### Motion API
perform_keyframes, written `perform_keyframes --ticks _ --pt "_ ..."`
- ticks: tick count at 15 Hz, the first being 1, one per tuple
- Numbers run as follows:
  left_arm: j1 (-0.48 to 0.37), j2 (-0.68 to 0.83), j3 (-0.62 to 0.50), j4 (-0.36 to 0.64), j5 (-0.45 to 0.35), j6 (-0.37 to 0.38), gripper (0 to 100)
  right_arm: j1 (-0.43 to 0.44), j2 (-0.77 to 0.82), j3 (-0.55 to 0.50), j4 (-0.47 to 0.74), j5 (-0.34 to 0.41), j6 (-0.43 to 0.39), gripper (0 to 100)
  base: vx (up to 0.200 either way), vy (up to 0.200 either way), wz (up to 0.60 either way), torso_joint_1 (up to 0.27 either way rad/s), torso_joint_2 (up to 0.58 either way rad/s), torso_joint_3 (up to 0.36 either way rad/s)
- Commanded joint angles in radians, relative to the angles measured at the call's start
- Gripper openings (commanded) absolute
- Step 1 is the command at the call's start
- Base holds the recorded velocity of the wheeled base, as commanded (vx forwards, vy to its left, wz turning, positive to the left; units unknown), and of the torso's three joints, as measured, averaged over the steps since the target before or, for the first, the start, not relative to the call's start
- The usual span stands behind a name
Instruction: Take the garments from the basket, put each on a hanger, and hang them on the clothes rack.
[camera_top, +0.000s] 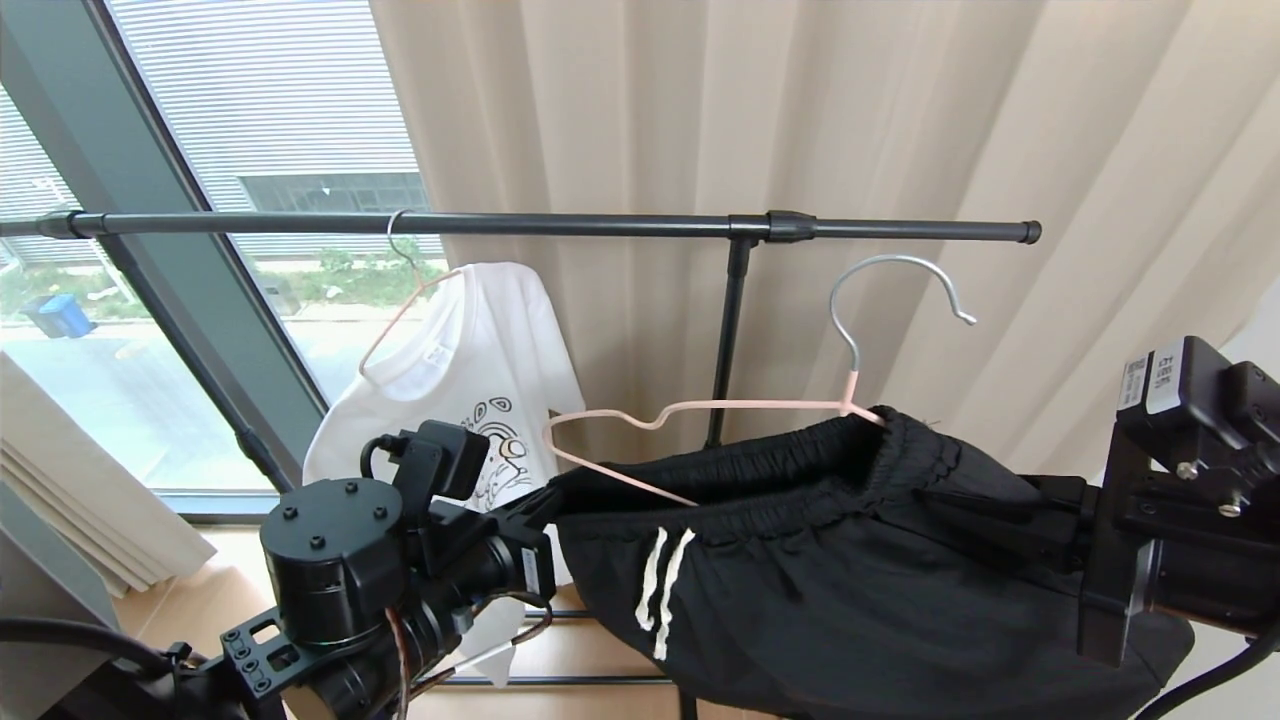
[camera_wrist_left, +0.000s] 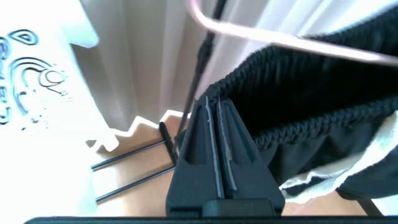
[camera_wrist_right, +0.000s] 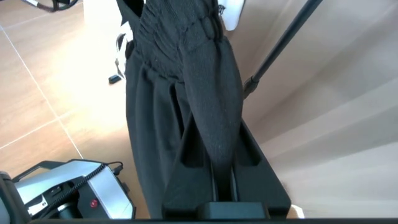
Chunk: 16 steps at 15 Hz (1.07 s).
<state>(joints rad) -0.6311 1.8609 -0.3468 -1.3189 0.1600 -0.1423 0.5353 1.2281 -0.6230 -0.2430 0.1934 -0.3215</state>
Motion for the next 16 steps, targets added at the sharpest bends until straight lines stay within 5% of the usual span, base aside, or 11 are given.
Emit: perform_keyframes --ticks 1,11,16 --pt "0.034 -0.008 -0.006 0.000 0.001 0.000 0 0.000 0.001 0.006 0.001 0.000 -0.002 0 0.000 0.000 0.00 0.000 0.00 0.000" --pt "0.067 -0.075 -0.041 0.001 -0.013 0.000 0 -0.034 0.010 0.075 0.002 -0.003 -0.188 0 0.000 0.000 0.00 0.000 0.00 0.000" --pt "0.014 -0.155 -0.080 0.049 -0.017 0.064 0 -0.034 0.064 0.074 -0.012 -0.008 -0.197 0 0.000 0.000 0.00 0.000 0.00 0.000"
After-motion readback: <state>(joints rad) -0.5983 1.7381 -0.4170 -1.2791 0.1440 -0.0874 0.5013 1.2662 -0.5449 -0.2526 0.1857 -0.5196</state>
